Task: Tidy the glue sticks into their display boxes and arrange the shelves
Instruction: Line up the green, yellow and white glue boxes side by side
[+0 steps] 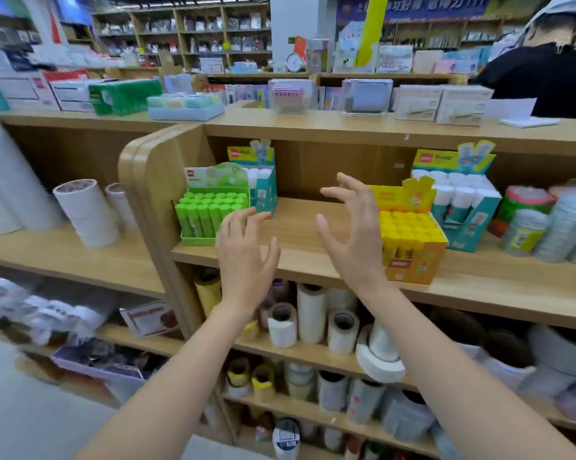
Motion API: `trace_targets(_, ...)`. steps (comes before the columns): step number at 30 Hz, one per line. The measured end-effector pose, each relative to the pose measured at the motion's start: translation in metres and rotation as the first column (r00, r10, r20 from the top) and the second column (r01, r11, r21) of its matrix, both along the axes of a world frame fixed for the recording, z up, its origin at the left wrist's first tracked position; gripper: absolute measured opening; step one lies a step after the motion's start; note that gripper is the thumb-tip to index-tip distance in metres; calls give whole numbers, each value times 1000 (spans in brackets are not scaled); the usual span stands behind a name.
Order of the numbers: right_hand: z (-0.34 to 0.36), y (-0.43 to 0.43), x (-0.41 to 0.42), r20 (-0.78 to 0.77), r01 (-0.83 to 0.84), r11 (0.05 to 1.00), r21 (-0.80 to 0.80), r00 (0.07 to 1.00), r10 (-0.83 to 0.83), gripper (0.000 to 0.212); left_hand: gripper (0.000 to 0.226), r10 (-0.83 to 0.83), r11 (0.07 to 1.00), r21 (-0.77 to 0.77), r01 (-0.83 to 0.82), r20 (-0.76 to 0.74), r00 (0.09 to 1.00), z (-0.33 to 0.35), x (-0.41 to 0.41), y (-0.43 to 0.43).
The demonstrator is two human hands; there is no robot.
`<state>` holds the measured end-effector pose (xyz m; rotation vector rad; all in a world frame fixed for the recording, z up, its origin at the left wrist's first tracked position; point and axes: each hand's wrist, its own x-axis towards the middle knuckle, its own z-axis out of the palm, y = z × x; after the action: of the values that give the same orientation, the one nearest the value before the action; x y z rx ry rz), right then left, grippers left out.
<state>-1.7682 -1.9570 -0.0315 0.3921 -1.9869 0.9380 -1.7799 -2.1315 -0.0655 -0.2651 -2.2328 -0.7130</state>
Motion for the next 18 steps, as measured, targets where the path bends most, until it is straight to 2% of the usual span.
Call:
trace_targets(3,-3,-46,-25,120,-62,998,-20,991,64,36,48,81,994,-73,-82,-15,997,4,-12,-46)
trace_targets(10,-13,-87,-78,317,-71,995,-76,944,91,41,73,69,969,-241,-52,63,996,-3,-53,-87)
trace_targets(18,-18,-86,-148,442,-53,994,-91,893,88,43,75,135,961,-245,-131,2,991,-20,-88,-85)
